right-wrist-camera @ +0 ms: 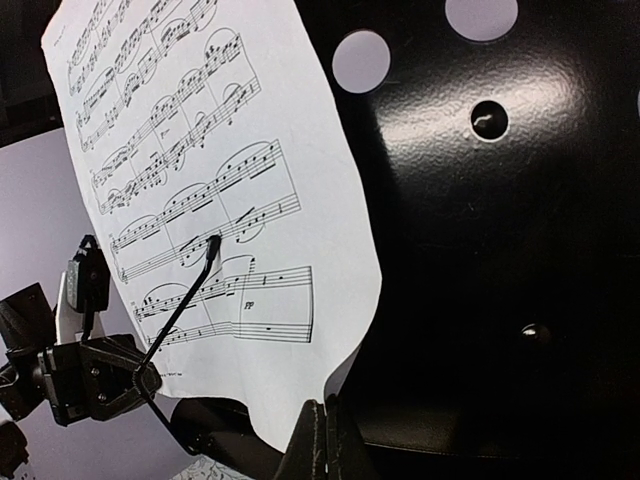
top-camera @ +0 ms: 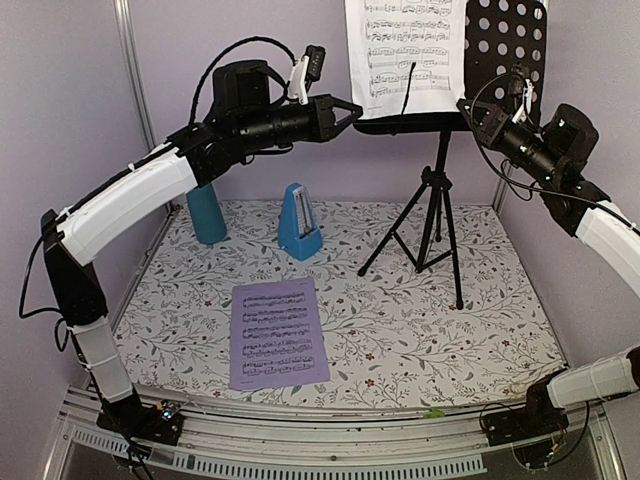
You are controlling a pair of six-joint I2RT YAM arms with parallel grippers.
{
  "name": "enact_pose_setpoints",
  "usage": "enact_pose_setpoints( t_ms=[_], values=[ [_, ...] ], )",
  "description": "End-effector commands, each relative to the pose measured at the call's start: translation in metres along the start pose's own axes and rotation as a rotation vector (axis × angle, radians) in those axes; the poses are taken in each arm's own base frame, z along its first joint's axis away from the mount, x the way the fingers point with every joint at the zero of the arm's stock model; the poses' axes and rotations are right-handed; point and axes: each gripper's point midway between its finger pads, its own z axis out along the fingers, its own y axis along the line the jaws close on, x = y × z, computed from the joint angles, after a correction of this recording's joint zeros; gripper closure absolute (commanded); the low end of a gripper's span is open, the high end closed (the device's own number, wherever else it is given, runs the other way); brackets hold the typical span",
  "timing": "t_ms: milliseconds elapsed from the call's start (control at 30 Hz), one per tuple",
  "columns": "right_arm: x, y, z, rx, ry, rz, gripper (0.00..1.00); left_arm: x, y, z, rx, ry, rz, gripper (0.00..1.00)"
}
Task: Set up the instrument practice props
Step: Adjust the sheet music on the music stand.
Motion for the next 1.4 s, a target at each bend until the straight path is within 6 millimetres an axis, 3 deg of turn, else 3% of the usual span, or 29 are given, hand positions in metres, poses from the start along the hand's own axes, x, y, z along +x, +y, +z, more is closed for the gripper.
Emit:
enact_pose_setpoints(
  t_ms=[0, 533, 867, 933, 1167, 1367],
  values=[
    [0.007, -0.002, -0.001, 0.018, 0.016, -0.009, 1.00, 0.010, 0.005, 0.002, -0.023, 0.026, -0.031, 1.00],
    [0.013, -0.010, -0.009, 0.069, 0.035, -0.014, 1.00, 0.011, 0.011, -0.007, -0.047, 0.030, -0.050, 1.00],
    [0.009, -0.008, -0.012, 0.074, 0.027, -0.013, 1.00, 0.002, 0.015, -0.011, -0.058, 0.005, -0.045, 1.00],
    [0.019, -0.013, -0.014, 0.086, 0.047, -0.006, 1.00, 0.000, 0.015, -0.011, -0.059, -0.001, -0.046, 1.00],
    [0.020, -0.014, -0.014, 0.092, 0.049, -0.004, 1.00, -0.004, 0.016, -0.012, -0.057, -0.012, -0.045, 1.00],
    [0.019, -0.015, -0.014, 0.104, 0.053, -0.010, 0.87, -0.005, 0.013, -0.018, -0.050, -0.015, -0.044, 0.93]
  ],
)
